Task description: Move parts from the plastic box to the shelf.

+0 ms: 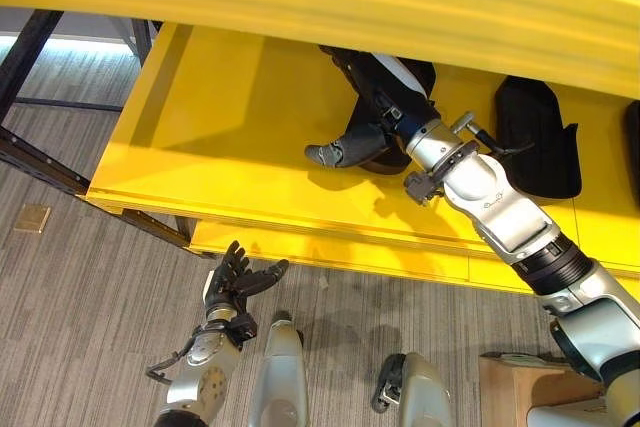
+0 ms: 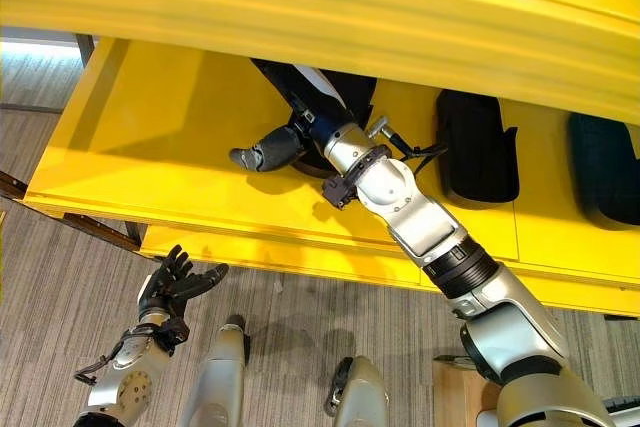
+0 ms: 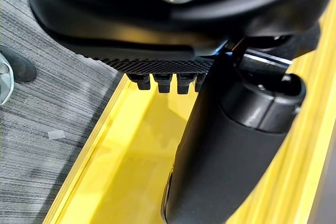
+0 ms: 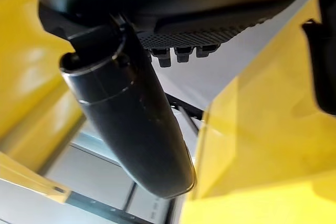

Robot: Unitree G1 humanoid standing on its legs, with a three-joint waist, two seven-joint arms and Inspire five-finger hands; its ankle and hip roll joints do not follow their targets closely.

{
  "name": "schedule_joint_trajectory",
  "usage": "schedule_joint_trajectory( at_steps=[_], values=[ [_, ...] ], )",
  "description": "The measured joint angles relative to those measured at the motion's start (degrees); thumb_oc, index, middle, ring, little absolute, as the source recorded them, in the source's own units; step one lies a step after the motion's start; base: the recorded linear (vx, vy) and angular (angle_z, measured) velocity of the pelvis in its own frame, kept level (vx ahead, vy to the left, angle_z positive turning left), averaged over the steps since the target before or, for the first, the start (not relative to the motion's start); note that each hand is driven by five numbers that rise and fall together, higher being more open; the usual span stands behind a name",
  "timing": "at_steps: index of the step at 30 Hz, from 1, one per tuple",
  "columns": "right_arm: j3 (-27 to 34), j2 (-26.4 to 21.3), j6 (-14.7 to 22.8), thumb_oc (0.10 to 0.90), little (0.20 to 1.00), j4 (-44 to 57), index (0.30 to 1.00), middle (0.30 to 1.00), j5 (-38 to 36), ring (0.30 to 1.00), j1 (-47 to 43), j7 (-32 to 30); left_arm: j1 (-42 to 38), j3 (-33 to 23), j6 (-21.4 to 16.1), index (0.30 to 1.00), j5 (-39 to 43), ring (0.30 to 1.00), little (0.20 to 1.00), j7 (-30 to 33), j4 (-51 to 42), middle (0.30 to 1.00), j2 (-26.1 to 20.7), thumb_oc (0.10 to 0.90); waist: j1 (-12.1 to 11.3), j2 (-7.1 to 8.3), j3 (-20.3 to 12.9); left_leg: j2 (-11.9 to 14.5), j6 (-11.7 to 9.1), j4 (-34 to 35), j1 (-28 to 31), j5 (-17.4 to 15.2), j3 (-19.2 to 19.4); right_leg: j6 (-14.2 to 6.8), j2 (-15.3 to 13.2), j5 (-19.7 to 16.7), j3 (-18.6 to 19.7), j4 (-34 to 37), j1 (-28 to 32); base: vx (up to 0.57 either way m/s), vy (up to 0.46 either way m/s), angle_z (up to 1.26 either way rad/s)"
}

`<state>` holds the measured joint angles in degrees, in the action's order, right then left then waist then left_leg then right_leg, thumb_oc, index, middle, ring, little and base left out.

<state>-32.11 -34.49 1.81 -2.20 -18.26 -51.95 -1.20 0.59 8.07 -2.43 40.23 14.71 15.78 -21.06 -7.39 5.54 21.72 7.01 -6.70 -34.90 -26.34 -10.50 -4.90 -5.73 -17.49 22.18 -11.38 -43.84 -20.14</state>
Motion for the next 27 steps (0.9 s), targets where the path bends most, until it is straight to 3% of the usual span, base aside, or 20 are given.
schedule_joint_trajectory(
  at_steps=[12, 27],
  values=[
    [5.6, -0.3, 0.6, 0.9, 1.0, -2.6, 1.0, 1.0, 0.0, 1.0, 0.4, -4.0, 0.2, -0.1, 0.0, 1.0, 0.0, 1.0, 1.0, 0.0, 0.0, 1.0, 0.0, 0.9, 1.0, -0.28, 0.2, 0.0, 0.2, -0.3, -0.7, -0.1, 0.6, -0.2, -0.1, -0.1, 0.8, -0.2, -1.2, 0.0, 0.001, -0.02],
    [13.9, 2.7, 0.7, 0.9, 1.0, -11.1, 1.0, 1.0, 0.0, 1.0, 2.2, -13.5, 0.2, -0.4, 0.0, 1.0, 0.0, 1.0, 1.0, 0.0, 0.0, 1.0, 0.0, 0.9, 1.0, -2.47, 1.4, -0.2, 0.3, -0.8, -0.8, -0.2, 0.8, -0.2, -0.3, -0.2, 1.1, -0.8, -1.4, 0.0, -0.001, 0.0]
  ],
)
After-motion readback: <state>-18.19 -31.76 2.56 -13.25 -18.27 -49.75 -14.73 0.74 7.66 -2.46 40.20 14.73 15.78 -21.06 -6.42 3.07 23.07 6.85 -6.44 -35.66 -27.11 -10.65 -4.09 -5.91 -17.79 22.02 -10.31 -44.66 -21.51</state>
